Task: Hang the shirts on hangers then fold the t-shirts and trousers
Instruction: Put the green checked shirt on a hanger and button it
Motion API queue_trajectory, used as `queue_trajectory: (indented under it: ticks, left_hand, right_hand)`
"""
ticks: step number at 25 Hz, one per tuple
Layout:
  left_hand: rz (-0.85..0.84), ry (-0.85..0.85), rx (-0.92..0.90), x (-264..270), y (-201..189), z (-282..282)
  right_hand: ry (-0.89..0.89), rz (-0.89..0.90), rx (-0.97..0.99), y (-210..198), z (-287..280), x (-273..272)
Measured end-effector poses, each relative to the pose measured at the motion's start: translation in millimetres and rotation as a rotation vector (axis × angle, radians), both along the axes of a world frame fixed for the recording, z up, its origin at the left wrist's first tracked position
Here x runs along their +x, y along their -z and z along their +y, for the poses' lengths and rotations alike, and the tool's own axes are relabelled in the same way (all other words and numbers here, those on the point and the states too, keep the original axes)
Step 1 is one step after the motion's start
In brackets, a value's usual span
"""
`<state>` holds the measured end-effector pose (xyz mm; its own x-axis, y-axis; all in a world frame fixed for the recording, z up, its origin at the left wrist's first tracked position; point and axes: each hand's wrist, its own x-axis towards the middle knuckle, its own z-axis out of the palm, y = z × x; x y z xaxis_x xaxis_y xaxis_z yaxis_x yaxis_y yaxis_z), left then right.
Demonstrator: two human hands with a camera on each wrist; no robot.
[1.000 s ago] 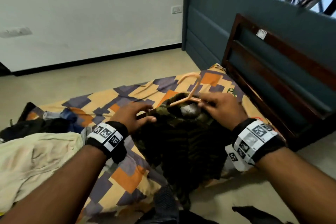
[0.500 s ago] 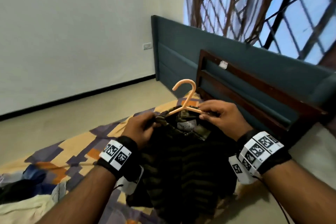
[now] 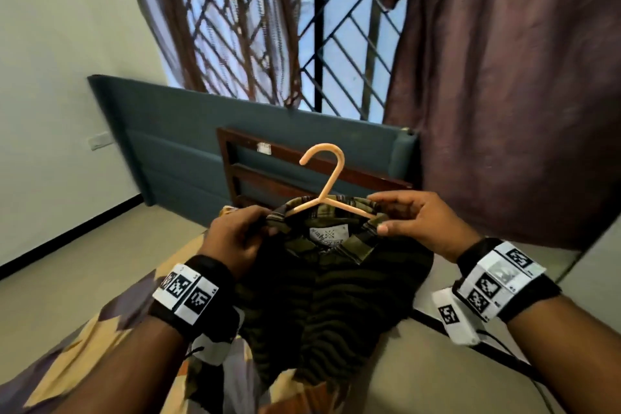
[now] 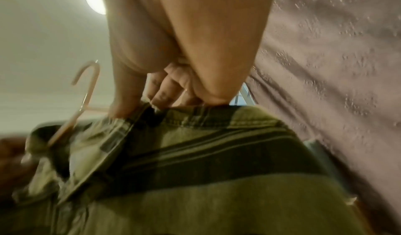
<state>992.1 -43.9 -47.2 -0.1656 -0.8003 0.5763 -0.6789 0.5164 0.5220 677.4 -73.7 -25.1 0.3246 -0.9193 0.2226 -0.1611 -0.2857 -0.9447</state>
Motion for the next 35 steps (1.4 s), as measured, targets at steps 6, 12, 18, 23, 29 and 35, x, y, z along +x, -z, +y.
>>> queue_trajectory:
  ticks: [6, 12, 18, 23, 29, 35]
  left_hand:
    - [-0.035, 0.217, -0.05, -138, -20, -77]
    - [-0.065, 0.415, -0.066, -302, -40, -122]
    - [-0.048, 0.668, -0.012, -445, -51, -165]
    - [-0.062, 0.929, 0.045, -558, -75, -196]
    - [0.3, 1.267, 0.003, -711, -147, -170]
    - [0.472, 1.412, -0.186, -822, -256, -140]
  right_hand:
    - [0.267, 0.157, -0.134, -20, -2, -115]
    - [0.417, 0.256, -0.131, -56, 0, -236]
    - [0.807, 0.582, -0.265, -72, 15, -337]
    - [1.121, 0.84, -0.258, -103, 37, -412]
    - [1.355, 1.07, -0.21, -189, 73, -477]
    - [1.645, 0.961, -0.164, -259, 188, -519]
